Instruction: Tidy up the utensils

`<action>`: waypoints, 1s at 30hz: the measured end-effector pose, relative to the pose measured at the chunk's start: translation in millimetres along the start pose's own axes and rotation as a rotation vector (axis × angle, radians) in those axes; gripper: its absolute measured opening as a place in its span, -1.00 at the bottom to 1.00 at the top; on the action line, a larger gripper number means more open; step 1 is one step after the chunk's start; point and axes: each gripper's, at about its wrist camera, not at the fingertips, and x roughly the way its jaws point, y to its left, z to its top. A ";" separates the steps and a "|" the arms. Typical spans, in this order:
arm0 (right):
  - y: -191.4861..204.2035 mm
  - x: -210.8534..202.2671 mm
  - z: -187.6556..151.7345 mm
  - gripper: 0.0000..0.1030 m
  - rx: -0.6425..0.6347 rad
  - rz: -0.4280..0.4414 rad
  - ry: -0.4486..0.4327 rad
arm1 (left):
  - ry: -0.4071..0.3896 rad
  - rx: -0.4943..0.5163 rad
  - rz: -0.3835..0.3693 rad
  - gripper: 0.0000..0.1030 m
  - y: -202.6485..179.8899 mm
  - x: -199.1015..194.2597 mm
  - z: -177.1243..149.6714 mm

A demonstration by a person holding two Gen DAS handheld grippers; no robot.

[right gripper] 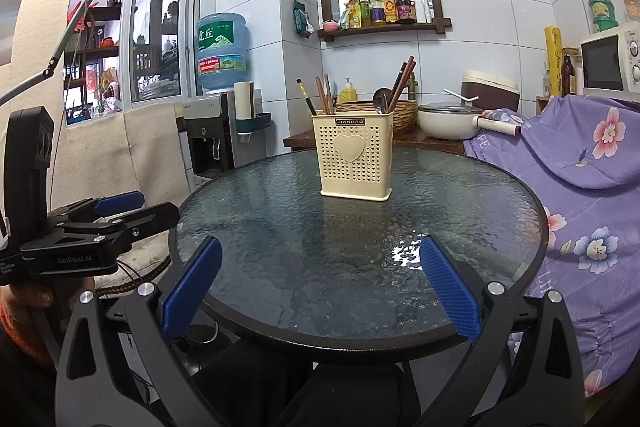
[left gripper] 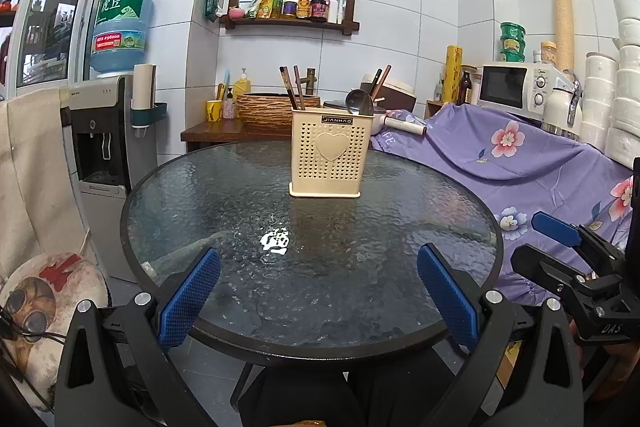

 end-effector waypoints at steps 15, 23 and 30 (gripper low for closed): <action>1.9 -0.1 -1.4 0.89 0.000 -0.001 0.001 | -0.001 0.000 0.001 0.88 -0.1 -0.1 0.1; 1.7 0.0 -1.0 0.89 0.000 -0.001 0.001 | 0.000 0.002 0.001 0.88 0.1 -0.4 0.3; 2.4 0.1 -1.3 0.89 0.001 -0.001 0.004 | 0.000 0.000 0.001 0.88 0.0 -0.6 0.5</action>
